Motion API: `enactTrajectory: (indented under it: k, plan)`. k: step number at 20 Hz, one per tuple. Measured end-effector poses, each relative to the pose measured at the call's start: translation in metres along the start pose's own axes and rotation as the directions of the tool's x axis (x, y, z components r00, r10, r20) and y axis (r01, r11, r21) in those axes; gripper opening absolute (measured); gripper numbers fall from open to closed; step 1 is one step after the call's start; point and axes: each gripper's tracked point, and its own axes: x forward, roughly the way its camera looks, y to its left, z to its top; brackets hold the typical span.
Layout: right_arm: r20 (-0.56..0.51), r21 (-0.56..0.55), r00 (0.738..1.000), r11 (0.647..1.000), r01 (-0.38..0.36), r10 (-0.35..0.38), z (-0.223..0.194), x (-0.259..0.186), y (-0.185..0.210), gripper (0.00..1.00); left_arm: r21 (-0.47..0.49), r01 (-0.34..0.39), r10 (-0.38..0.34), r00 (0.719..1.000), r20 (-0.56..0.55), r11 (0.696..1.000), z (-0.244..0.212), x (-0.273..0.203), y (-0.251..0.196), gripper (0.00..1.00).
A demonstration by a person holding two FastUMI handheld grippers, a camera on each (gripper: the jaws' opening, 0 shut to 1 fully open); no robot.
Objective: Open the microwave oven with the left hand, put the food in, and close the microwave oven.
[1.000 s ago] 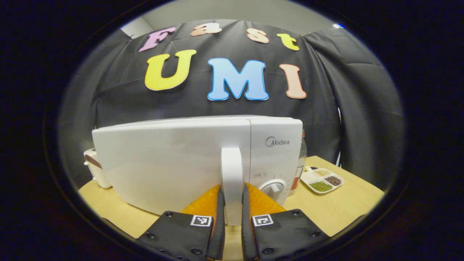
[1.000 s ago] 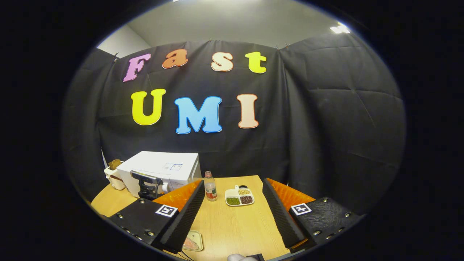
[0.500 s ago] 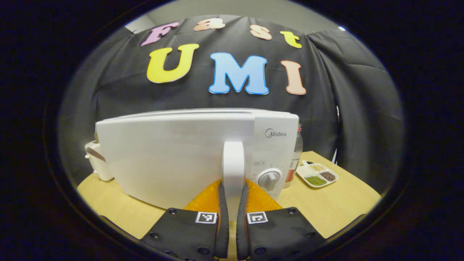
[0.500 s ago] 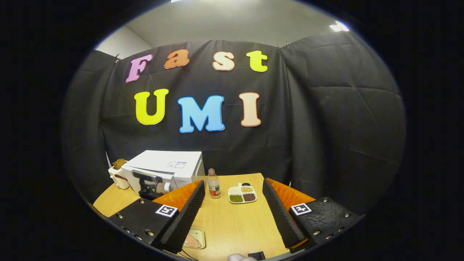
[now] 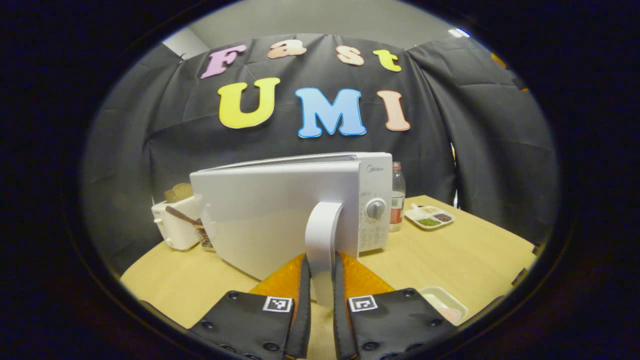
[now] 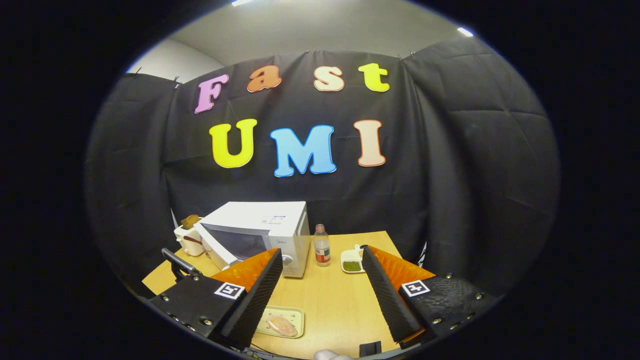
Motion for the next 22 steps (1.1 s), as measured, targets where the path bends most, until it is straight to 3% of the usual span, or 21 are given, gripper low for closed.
enactTrajectory:
  k: [3,6,7,8,13,20,22]
  plan:
    - [-0.004,0.002,0.998,0.998,-0.056,0.056,0.000,-0.004,0.022,0.98,0.012,-0.042,0.042,0.999,-0.012,0.999,-0.008,-0.031,0.030,0.35]
    - [0.008,0.003,0.995,0.995,-0.099,0.099,0.005,-0.004,0.043,0.98,0.063,-0.108,0.110,0.993,-0.032,0.992,-0.019,-0.054,0.066,0.55]
    - [0.009,0.006,0.994,0.994,-0.111,0.111,0.005,-0.004,0.049,0.98,0.067,-0.119,0.122,0.992,-0.040,0.991,-0.023,-0.061,0.078,0.63]
    - [0.010,0.009,0.992,0.992,-0.128,0.128,0.004,-0.003,0.058,0.98,0.057,-0.127,0.131,0.990,-0.053,0.990,-0.027,-0.066,0.087,0.87]
    - [0.009,0.008,0.981,0.981,-0.192,0.192,-0.001,-0.006,0.096,0.98,0.059,-0.216,0.220,0.973,-0.073,0.975,-0.041,-0.100,0.145,1.00]
    - [-0.044,0.026,0.951,0.952,-0.306,0.307,-0.025,0.004,0.160,0.98,0.006,-0.265,0.264,0.958,-0.114,0.964,-0.054,-0.133,0.194,0.95]
    - [-0.053,0.026,0.939,0.940,-0.340,0.341,-0.029,0.006,0.176,0.98,0.020,-0.280,0.281,0.954,-0.107,0.960,-0.054,-0.145,0.203,0.98]
